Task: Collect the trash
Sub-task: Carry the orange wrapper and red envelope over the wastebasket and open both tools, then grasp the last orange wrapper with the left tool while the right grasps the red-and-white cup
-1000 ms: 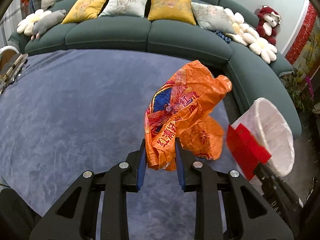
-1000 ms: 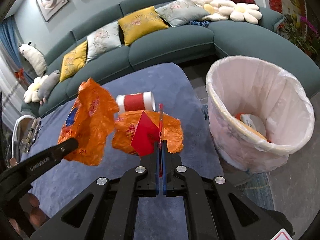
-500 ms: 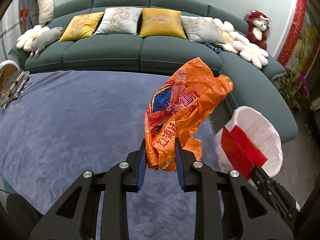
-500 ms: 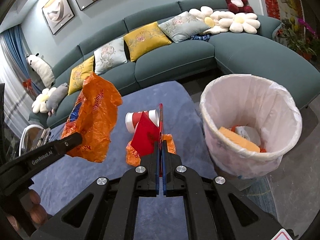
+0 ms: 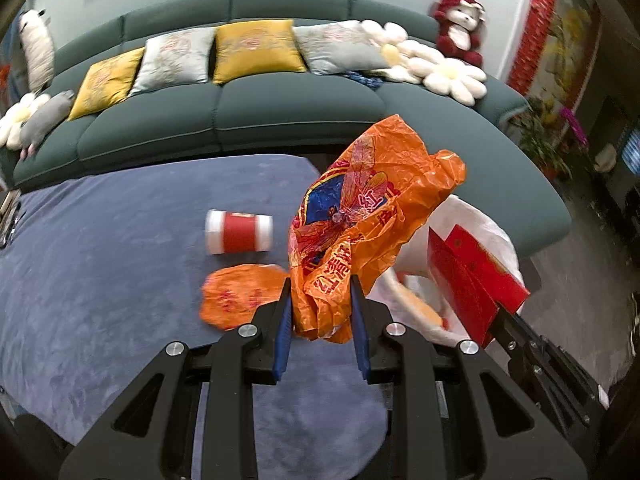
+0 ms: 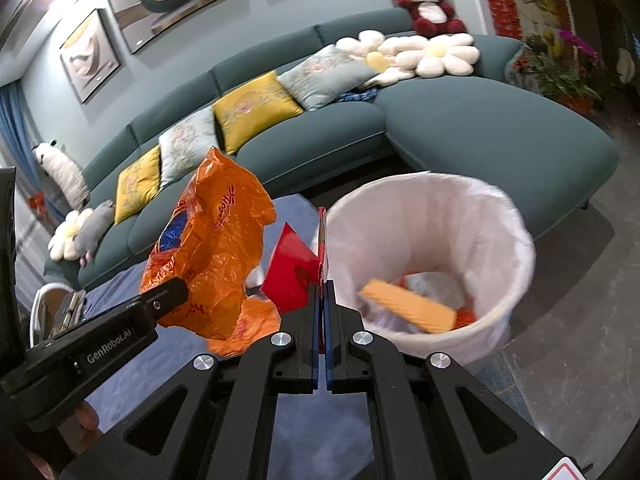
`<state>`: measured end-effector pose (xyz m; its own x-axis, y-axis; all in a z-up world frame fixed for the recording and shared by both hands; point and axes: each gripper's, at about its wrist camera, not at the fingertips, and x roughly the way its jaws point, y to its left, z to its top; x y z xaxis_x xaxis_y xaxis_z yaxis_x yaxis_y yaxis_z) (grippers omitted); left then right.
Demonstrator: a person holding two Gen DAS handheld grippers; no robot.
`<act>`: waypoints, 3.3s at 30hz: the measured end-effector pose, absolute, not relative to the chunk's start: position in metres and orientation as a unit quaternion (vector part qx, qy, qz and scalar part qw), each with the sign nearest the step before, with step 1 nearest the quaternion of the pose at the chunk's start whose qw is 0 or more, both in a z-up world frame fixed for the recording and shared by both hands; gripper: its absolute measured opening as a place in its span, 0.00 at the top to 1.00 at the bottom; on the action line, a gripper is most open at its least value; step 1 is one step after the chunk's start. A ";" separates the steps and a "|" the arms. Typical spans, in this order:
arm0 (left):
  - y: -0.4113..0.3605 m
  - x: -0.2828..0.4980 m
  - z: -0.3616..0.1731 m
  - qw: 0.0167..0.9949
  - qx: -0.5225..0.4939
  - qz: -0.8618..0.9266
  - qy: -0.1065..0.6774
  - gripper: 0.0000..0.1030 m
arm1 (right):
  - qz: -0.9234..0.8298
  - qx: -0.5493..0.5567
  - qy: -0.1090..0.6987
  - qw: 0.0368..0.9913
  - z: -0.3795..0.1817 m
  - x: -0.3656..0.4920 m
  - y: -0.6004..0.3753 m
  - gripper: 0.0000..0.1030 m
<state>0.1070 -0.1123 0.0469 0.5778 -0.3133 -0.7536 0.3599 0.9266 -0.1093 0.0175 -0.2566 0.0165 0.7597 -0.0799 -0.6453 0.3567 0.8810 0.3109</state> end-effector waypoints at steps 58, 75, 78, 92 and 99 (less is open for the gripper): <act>-0.134 0.148 -0.003 0.874 0.025 -0.148 0.463 0.26 | -0.157 0.222 0.333 0.903 0.000 0.055 -0.319 0.77; -0.058 0.160 -0.034 0.863 -0.012 -0.089 0.497 0.13 | -0.098 0.184 0.356 0.911 -0.006 0.078 -0.244 0.60; -0.051 0.165 -0.043 0.857 -0.016 -0.085 0.507 0.12 | -0.089 0.181 0.364 0.909 -0.010 0.085 -0.236 0.59; -0.035 0.208 -0.090 0.830 -0.016 -0.083 0.551 0.12 | -0.060 0.165 0.402 0.899 -0.038 0.133 -0.204 0.59; -0.034 0.229 -0.111 0.812 -0.019 -0.099 0.575 0.32 | -0.050 0.157 0.419 0.893 -0.053 0.165 -0.192 0.59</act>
